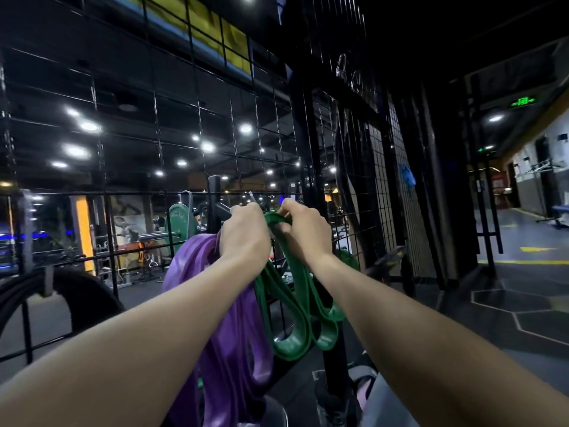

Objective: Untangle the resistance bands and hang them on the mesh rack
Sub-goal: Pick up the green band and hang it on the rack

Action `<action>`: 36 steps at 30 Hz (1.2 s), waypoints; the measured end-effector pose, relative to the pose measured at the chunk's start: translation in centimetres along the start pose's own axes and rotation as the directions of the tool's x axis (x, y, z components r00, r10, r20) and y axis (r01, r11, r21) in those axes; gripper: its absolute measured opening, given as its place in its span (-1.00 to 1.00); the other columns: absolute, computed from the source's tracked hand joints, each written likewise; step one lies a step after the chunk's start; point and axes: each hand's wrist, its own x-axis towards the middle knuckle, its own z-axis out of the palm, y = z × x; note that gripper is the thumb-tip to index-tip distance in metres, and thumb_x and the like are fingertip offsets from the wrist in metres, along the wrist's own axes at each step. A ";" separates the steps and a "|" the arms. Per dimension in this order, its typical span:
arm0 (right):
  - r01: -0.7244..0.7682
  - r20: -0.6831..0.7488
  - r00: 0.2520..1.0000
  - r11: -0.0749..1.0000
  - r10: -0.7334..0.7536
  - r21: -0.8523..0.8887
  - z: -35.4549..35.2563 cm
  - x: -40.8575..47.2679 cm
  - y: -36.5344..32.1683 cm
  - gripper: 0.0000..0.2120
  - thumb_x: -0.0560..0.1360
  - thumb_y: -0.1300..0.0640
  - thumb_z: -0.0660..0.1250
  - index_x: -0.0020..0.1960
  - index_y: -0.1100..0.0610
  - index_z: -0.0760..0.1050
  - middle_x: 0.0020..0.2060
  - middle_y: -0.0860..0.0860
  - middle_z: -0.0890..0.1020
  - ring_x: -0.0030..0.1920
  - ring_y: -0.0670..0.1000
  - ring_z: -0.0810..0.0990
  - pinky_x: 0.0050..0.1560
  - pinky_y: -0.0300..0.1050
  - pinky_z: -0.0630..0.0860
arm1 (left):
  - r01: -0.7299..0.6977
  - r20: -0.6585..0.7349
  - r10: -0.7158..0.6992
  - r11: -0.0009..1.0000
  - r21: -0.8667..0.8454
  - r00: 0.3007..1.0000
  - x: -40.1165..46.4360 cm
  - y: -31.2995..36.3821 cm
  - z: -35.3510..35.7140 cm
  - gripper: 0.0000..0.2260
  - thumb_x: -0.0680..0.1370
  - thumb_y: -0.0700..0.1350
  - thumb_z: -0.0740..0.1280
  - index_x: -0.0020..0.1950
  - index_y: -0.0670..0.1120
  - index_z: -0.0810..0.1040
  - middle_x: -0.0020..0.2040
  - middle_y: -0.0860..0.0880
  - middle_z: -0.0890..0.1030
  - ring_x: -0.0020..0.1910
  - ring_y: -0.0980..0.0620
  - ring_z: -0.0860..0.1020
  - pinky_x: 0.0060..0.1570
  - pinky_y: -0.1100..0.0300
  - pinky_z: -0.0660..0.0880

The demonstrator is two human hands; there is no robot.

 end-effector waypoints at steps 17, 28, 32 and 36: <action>-0.144 -0.053 0.988 0.989 0.142 -0.023 1.5 -1.2 -1.7 -0.83 0.51 0.19 0.23 -0.14 0.11 0.59 -0.21 0.05 0.65 -0.18 0.14 0.61 -0.26 -0.11 0.44 | -0.030 -0.074 0.022 0.993 -0.112 0.997 -0.3 -0.4 0.5 -0.79 0.54 -0.31 0.19 0.10 -0.11 0.51 0.06 -0.16 0.46 -0.02 -0.22 0.51 -0.18 0.08 0.32; -0.157 -0.035 0.986 0.983 0.160 0.093 1.1 -0.8 -1.1 -0.83 0.44 0.12 0.25 -0.29 0.11 0.54 -0.32 0.03 0.63 -0.27 0.11 0.58 -0.30 -0.12 0.42 | -0.030 -0.099 0.004 0.964 -0.266 0.995 0.4 -0.4 1.3 -0.76 0.57 -0.26 0.15 0.14 -0.11 0.54 -0.07 0.00 0.35 -0.20 -0.03 0.36 -0.24 0.12 0.29; -0.201 0.000 0.978 0.953 0.207 0.227 0.4 -0.2 -0.7 -0.87 0.43 0.05 0.36 -0.17 0.05 0.66 -0.28 -0.04 0.67 -0.28 -0.04 0.60 -0.40 -0.26 0.35 | 0.085 -0.046 -0.112 0.916 -0.393 0.993 0.3 -0.7 1.8 -0.75 0.58 -0.18 0.18 0.22 -0.04 0.49 -0.26 0.14 0.33 -0.35 0.19 0.31 -0.44 0.27 0.17; -0.227 0.016 0.973 0.935 0.232 0.271 0.4 0.2 -0.1 -0.91 0.44 0.09 0.39 -0.13 0.05 0.67 -0.26 -0.03 0.69 -0.27 -0.05 0.63 -0.24 -0.16 0.55 | 0.089 -0.055 -0.124 0.903 -0.421 0.991 -0.5 -0.8 2.2 -0.74 0.55 -0.23 0.23 0.22 -0.05 0.51 -0.22 0.17 0.38 -0.31 0.17 0.36 -0.42 0.30 0.14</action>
